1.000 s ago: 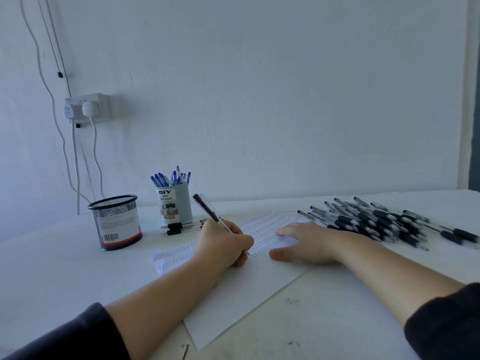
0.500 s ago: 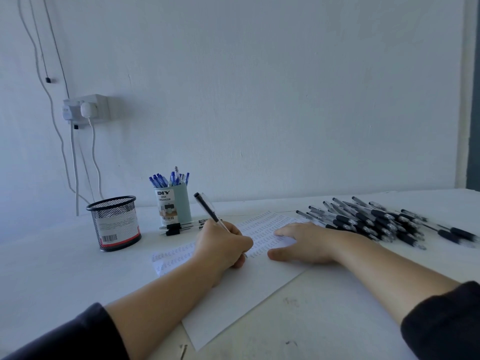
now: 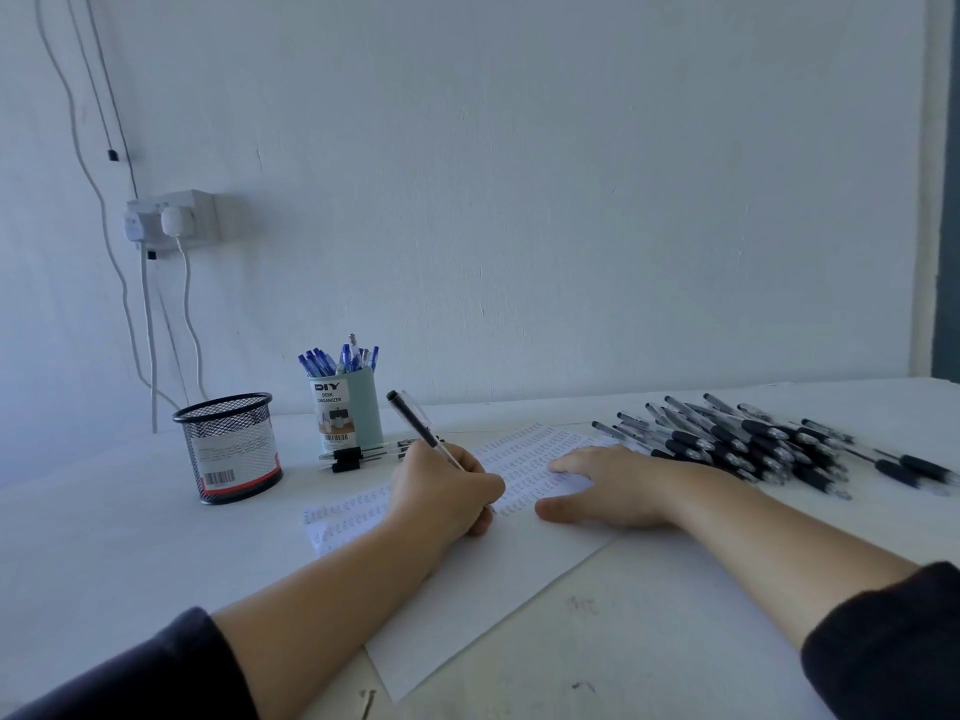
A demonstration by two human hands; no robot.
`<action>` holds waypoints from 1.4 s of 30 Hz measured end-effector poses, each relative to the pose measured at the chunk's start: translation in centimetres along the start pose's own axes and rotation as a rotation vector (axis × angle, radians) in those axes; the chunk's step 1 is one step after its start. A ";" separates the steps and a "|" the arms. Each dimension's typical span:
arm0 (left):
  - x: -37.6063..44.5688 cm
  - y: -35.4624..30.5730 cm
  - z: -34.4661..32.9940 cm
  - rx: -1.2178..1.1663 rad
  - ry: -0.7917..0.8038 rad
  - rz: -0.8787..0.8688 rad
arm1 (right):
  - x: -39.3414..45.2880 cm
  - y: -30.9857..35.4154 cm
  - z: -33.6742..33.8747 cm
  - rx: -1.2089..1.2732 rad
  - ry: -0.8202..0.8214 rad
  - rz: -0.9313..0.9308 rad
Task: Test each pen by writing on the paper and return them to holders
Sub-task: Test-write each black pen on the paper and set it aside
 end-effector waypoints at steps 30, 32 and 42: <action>-0.4 -0.5 -0.2 0.044 0.025 -0.039 | 0.1 0.0 0.0 0.007 0.001 0.005; -0.4 -0.5 -0.2 0.036 0.021 -0.038 | 0.1 -0.1 0.0 0.009 -0.001 0.004; -0.6 -0.7 -0.4 0.064 0.044 -0.056 | 0.2 0.0 -0.1 -0.008 0.004 0.015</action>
Point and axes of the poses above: each hand's wrist, its own x-axis towards the middle knuckle, its own z-axis out of the back of the hand, y = z × x, the point moved 9 cm from there along x, towards the middle knuckle, and after that the axes turned 13 degrees about -y, right-handed, at the moved point
